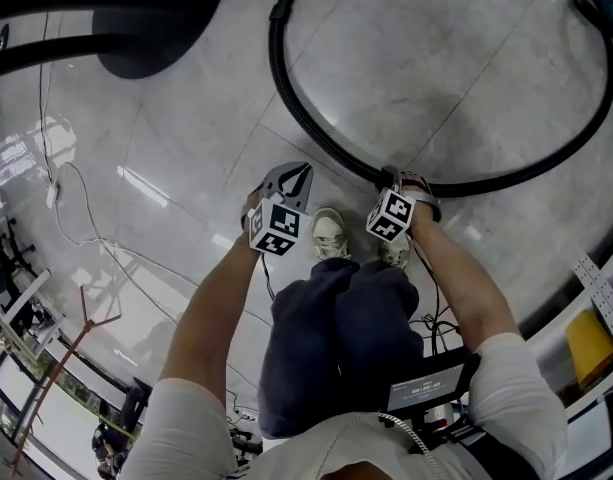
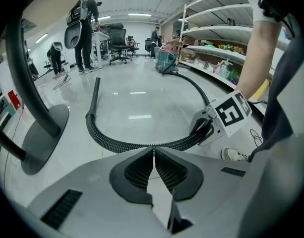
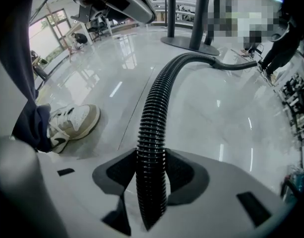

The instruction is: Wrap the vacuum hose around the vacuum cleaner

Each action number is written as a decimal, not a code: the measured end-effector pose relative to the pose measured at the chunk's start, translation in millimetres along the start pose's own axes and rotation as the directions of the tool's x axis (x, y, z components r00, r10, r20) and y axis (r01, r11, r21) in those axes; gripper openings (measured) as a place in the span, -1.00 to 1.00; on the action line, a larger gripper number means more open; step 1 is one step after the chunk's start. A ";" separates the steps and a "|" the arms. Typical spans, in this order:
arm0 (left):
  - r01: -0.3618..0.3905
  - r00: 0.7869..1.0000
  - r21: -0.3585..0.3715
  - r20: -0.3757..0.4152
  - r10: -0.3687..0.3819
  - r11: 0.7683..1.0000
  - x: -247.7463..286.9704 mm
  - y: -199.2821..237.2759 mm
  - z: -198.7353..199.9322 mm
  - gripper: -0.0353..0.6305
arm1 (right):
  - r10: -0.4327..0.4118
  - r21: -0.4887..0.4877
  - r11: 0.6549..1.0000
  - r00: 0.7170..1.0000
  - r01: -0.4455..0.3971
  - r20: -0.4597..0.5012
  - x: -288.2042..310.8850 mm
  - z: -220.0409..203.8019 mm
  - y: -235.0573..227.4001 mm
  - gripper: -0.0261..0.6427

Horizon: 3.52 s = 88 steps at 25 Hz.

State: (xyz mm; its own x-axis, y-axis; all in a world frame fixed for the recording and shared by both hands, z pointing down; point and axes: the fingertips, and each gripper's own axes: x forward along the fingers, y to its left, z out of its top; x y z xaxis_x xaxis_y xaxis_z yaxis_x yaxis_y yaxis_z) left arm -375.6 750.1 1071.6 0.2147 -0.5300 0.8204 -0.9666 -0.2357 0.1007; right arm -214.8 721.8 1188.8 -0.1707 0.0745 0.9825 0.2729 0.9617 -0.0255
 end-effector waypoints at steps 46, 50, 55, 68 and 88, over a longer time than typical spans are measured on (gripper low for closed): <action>-0.019 0.995 0.772 0.075 -0.062 0.635 -265.4 -96.3 219.6 -0.32 | 0.474 -0.120 0.881 0.848 -0.458 0.238 -606.4 86.9 26.5 -0.41; -0.086 0.986 0.712 0.159 -0.041 0.697 -303.0 -91.1 256.9 -0.34 | 0.468 -0.143 0.884 0.847 -0.446 0.250 -652.0 90.3 18.0 -0.41; -0.105 0.976 0.674 0.212 -0.054 0.732 -367.7 -97.6 294.8 -0.38 | 0.438 -0.150 0.899 0.855 -0.411 0.279 -702.4 87.9 15.1 -0.41; -0.156 0.924 0.691 0.354 -0.143 0.705 -519.4 -139.7 428.4 -0.39 | 0.186 -0.029 0.981 0.877 -0.193 0.443 -808.9 56.7 3.2 -0.42; -0.119 0.855 0.726 0.421 -0.301 0.678 -587.7 -210.2 526.8 -0.40 | -0.851 0.461 0.517 0.489 0.721 0.189 -867.4 -20.2 -66.1 -0.38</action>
State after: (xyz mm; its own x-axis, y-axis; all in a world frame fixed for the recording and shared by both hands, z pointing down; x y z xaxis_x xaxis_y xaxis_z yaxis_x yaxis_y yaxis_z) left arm -224.9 682.0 271.8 0.5337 -0.7257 0.4342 -0.5791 -0.6878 -0.4377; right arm -65.7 588.2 342.0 -0.4948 -0.7325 0.4675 -0.4187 0.6724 0.6104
